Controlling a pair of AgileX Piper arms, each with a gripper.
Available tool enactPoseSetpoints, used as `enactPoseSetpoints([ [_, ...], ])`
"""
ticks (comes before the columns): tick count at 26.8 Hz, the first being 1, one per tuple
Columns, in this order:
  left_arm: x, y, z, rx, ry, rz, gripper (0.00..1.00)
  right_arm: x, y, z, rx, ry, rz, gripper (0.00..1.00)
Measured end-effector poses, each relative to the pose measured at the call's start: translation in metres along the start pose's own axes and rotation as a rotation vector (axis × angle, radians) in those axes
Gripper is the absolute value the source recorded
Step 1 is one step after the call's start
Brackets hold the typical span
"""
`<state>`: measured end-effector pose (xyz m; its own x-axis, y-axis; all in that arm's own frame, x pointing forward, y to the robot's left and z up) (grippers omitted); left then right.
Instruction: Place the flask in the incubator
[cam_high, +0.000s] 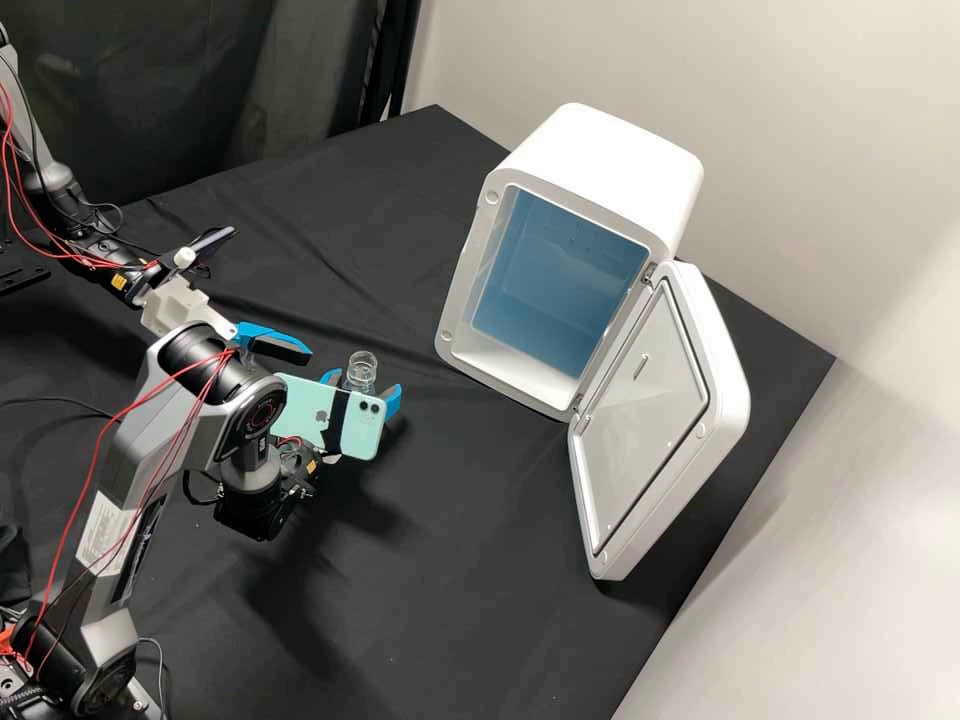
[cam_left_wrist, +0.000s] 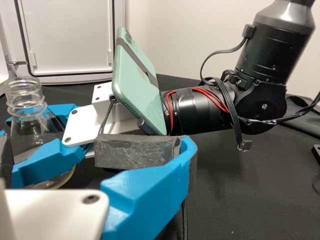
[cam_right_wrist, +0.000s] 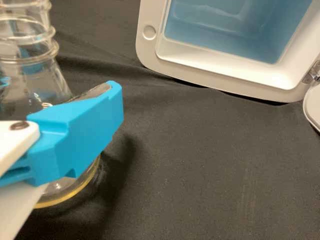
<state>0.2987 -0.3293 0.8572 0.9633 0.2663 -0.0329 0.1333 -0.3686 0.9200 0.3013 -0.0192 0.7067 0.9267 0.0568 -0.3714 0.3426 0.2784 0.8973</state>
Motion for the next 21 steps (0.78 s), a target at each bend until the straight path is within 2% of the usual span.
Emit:
enactPoseSetpoints([
  [21,0.0012,0.0017,0.0002,0.002,-0.002,0.006,1.00,0.0016,0.0006,-0.0014,-0.002,0.009,0.006,0.00],
])
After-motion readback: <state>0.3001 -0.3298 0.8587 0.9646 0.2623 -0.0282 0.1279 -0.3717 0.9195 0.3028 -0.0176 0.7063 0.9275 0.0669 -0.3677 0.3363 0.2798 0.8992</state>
